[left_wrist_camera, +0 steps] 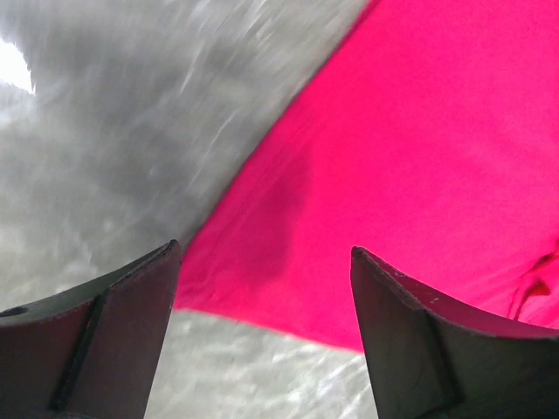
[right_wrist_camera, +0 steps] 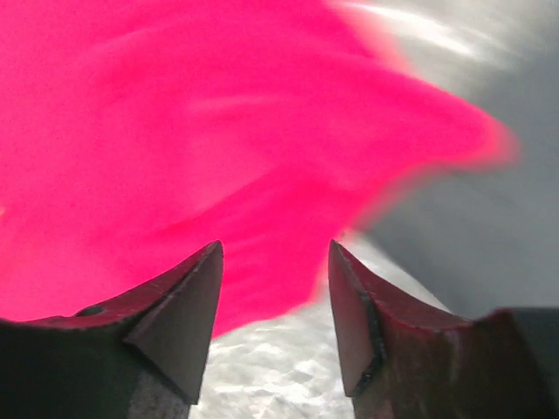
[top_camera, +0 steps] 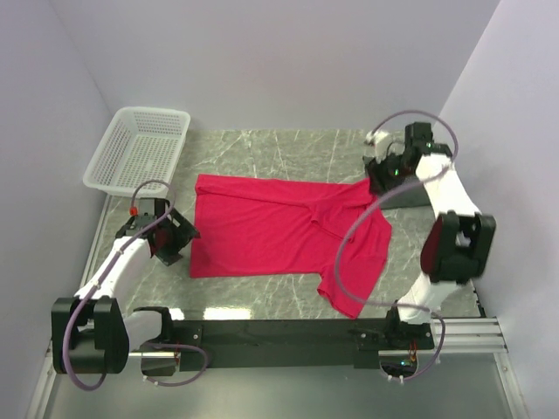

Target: Fold and stack the t-shirts

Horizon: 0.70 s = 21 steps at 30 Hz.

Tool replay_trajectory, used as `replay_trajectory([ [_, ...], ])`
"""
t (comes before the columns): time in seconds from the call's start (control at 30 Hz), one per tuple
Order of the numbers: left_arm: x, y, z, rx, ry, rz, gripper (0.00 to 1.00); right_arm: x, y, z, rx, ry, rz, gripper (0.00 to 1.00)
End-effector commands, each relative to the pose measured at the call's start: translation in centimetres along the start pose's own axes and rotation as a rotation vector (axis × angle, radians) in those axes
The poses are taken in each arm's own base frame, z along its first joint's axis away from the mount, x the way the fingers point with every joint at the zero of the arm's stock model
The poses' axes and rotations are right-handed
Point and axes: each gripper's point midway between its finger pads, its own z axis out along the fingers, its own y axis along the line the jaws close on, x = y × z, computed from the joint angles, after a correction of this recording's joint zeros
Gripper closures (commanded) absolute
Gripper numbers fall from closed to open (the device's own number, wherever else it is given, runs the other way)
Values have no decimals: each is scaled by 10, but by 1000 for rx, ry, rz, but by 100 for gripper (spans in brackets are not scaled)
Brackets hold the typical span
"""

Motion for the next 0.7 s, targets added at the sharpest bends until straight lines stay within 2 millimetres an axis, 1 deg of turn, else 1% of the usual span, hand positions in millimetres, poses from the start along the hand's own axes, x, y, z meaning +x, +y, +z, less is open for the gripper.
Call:
replay_trajectory([
  [0.0,33,21,-2,-105,156,-86,17,17,115,-22,-384,-157,-458,41],
  [0.03,36,24,-4,-120,170,-94,17,46,152,-24,-498,-144,-612,40],
  [0.1,48,25,-8,-128,210,-105,18,71,180,-25,-592,-124,-704,40],
  [0.13,52,23,-9,-118,226,-110,19,94,198,-26,-663,-85,-752,40],
  [0.17,59,23,-12,-119,243,-107,19,103,204,-28,-686,-73,-770,40],
  [0.2,61,26,-12,-140,244,-126,19,110,208,-29,-701,-67,-784,40],
  [0.23,64,29,-13,-162,248,-125,19,123,212,-32,-712,-44,-810,41],
  [0.27,69,32,-13,-185,254,-114,20,129,213,-33,-715,-32,-822,41],
  [0.3,70,40,-12,-230,244,-129,20,134,213,-34,-712,-19,-834,41],
  [0.33,72,42,-11,-245,245,-134,21,142,215,-36,-710,-8,-852,42],
  [0.4,78,44,-7,-271,258,-143,23,152,213,-37,-701,31,-875,42],
  [0.47,81,43,-4,-280,251,-141,27,159,211,-37,-684,53,-873,43],
  [0.5,81,41,-3,-283,245,-160,28,160,212,-38,-681,54,-873,43],
  [0.53,80,42,-1,-290,231,-161,32,160,212,-38,-676,56,-864,44],
  [0.6,82,44,1,-311,217,-165,34,160,216,-41,-684,45,-858,45],
  [0.63,80,45,4,-317,200,-163,38,160,218,-44,-691,41,-860,45],
  [0.67,82,49,6,-327,201,-165,39,161,219,-46,-695,38,-861,46],
])
